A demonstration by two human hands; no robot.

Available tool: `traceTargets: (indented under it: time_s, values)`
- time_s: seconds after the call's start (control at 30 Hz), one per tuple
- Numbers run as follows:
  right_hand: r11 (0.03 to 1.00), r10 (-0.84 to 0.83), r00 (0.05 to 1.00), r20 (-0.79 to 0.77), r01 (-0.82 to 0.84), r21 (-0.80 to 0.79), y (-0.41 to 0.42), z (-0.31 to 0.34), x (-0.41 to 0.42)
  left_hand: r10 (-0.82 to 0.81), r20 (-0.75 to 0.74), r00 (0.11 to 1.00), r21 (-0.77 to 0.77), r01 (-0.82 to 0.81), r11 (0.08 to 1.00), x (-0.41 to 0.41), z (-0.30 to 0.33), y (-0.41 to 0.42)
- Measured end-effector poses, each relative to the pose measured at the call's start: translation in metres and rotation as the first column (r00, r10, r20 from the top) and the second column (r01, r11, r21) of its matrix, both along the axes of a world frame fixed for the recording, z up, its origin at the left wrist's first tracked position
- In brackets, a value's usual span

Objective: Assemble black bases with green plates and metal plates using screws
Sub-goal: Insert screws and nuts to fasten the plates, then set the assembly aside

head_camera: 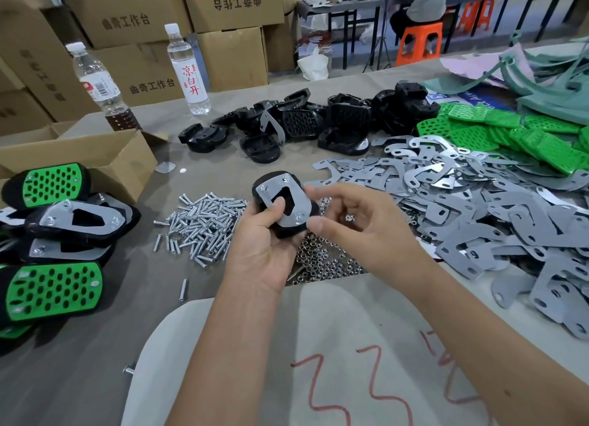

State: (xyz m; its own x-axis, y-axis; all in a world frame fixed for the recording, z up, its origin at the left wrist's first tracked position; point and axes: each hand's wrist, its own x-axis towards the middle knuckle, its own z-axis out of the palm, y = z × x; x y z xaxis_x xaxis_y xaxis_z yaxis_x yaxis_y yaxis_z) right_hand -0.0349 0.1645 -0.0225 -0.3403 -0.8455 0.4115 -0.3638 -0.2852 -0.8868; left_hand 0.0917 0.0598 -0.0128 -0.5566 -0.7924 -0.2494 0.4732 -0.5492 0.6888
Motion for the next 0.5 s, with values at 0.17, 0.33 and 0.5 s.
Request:
traceTargets:
  time_s: [0.17,0.33,0.5]
  values:
    - [1.000,0.008,0.999,0.041,-0.008,-0.013,0.002,0.004,0.002,0.055,-0.068,0.996,0.062,-0.051,0.997,-0.002,0.002,-0.002]
    - [1.000,0.016,0.999,-0.037,-0.016,-0.005,0.002,0.004,0.004,0.056,-0.045,0.997,0.040,-0.054,0.998,0.000,0.003,-0.004]
    - [0.999,0.035,0.999,0.039,-0.035,0.023,0.005,0.006,0.003,0.130,-0.011,0.992,0.064,-0.129,0.990,-0.002,0.004,-0.001]
